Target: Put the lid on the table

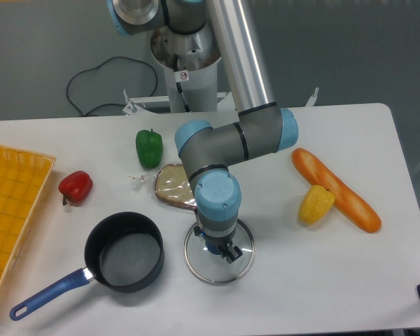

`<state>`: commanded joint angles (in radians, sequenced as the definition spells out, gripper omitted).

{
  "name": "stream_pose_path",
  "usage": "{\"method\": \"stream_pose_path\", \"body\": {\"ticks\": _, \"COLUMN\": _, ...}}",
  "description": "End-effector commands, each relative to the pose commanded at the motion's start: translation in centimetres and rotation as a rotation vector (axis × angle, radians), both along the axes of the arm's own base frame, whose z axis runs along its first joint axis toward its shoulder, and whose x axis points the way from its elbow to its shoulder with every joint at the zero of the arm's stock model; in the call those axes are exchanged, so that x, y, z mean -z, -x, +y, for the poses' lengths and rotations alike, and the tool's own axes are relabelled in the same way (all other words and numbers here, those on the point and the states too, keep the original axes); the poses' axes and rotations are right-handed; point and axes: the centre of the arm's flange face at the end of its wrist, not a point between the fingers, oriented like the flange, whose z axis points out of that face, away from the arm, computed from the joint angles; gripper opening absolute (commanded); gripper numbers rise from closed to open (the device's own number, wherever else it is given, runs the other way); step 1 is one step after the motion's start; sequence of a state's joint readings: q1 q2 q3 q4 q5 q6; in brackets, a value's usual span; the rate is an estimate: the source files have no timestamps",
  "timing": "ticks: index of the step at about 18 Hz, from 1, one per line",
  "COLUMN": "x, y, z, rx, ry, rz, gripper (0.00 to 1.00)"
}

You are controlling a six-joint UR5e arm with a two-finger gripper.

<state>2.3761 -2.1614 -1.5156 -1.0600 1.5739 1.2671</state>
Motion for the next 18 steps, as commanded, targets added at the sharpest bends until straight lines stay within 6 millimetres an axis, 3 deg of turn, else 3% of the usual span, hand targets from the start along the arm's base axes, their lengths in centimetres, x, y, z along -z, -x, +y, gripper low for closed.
{"method": "stream_pose_path", "body": {"ticks": 8, "x": 0.24, "y": -0.15, "z": 0.00, "rx": 0.002, "ry": 0.003, "rz": -0.003, "gripper": 0.57}}
{"method": "stream_pose_path", "body": {"ticks": 11, "x": 0.24, "y": -0.15, "z": 0.00, "rx": 0.003, "ry": 0.003, "rz": -0.003, "gripper": 0.66}}
{"method": "stream_pose_path", "body": {"ticks": 18, "x": 0.24, "y": -0.40, "z": 0.17, "rx": 0.008, "ry": 0.004, "rz": -0.002, "gripper": 0.72}}
